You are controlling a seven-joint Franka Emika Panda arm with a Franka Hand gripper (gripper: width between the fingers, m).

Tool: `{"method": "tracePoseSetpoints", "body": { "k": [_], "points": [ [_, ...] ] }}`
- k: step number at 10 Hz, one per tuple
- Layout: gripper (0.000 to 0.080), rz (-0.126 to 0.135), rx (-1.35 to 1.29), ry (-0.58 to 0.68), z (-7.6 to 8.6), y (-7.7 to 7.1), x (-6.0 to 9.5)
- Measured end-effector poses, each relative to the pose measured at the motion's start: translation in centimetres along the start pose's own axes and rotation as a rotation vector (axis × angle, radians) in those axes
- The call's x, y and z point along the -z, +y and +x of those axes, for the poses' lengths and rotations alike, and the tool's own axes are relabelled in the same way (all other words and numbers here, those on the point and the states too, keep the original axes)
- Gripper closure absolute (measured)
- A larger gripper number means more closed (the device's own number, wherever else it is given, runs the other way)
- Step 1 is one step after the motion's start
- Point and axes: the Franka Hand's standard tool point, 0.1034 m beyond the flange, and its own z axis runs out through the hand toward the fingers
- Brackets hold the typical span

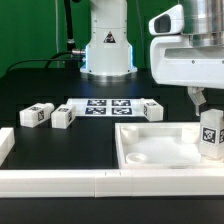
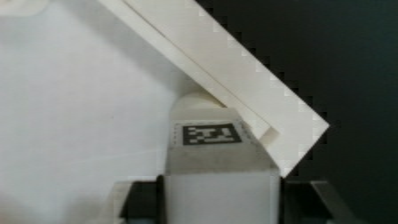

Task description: Assemble square table

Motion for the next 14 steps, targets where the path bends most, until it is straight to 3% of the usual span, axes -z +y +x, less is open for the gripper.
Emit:
{"method": "tracePoseSetpoints", "body": {
  "k": [1, 2, 3, 4, 8, 12, 13, 14],
  "points": [
    [0.0427, 0.000, 0.027, -0.001, -0.1, 0.0, 0.0],
    [0.0253, 0.000, 0.075, -0.001, -0.1, 0.0, -0.1],
    [0.0253, -0.001, 0.139, -0.002, -0.1, 0.0, -0.1],
    [0.0171, 0.000, 0.157, -0.003, -0.1, 0.0, -0.1],
    [0.0151, -0.006, 0.492, -0.001, 0.0, 0.1, -0.2],
    [0.0150, -0.065, 1.080, 0.033, 0.8, -0.7, -0.7],
    [0.0150, -0.075, 1.112, 0.031, 0.6, -0.9, -0.6],
    [0.0150, -0.100, 1.246, 0.040, 0.6, -1.1, -0.6]
  ]
}}
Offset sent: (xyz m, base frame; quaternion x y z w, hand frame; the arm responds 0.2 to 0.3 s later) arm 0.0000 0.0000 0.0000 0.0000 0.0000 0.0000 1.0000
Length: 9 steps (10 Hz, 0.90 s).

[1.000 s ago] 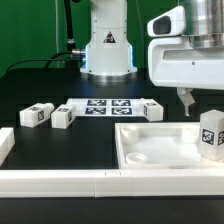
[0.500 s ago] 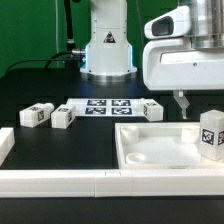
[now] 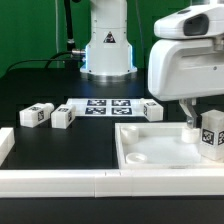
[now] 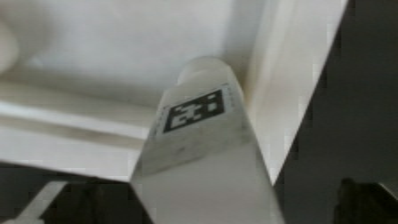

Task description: Assemble square table

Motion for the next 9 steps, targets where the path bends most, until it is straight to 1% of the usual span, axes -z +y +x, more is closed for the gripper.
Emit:
{"method": "tracePoseSetpoints", "body": {
  "k": [1, 2, 4, 5, 6, 7, 8, 9],
  "points": [
    [0.0150, -0.009, 0.081, -0.003, -0.02, 0.13, 0.02],
    [0.0150, -0.009, 0.153, -0.004, -0.10, 0.43, -0.02],
    [0.0150, -0.008, 0.173, -0.005, -0.32, 0.62, -0.18],
    [0.0270, -0.007, 0.170, -0.008, -0.57, 0.77, -0.35],
    [0.0270, -0.007, 0.169, -0.010, -0.67, 0.81, -0.41],
    [0.0454, -0.006, 0.170, -0.011, -0.76, 0.79, -0.48],
    [0.0454, -0.006, 0.170, -0.011, -0.76, 0.77, -0.47],
    [0.0514, -0.006, 0.160, -0.011, -0.75, 0.76, -0.47]
  ]
}}
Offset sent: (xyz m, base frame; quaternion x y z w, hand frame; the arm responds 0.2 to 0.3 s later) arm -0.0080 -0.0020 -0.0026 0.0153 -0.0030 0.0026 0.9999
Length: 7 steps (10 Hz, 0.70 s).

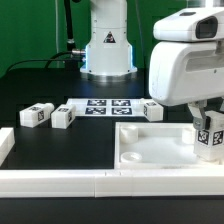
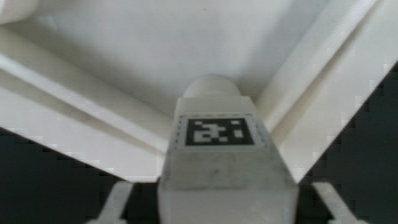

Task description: Assemble square table

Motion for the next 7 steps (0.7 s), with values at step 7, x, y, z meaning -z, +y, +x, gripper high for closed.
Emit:
{"method": "tracePoseSetpoints", "body": {
  "k": [7],
  "points": [
    [0.0513, 0.061, -0.634, 0.033, 0.19, -0.14, -0.17]
  ]
}}
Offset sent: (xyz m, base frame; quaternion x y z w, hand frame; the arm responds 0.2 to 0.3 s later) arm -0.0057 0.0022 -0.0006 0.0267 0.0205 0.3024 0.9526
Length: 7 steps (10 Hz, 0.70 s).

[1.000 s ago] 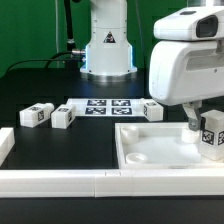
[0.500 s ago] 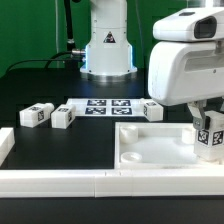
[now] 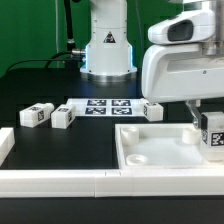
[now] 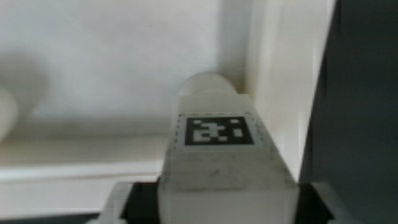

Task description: Assemble square table

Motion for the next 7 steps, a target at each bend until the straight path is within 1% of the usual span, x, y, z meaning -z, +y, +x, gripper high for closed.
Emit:
{"method": "tracePoseSetpoints", "body": {
  "k": [2, 3, 5, 7],
  "points": [
    [0.0512, 0.010, -0.260, 0.003, -0.03, 0.10, -0.05],
    [0.0512, 0.007, -0.387, 0.002, -0.10, 0.02, -0.08],
    [0.0512, -0.027, -0.646, 0.007, -0.23, -0.26, -0.07],
    [0.0512, -0.027, -0.886, 0.000, -0.43, -0.52, -0.08]
  ]
}}
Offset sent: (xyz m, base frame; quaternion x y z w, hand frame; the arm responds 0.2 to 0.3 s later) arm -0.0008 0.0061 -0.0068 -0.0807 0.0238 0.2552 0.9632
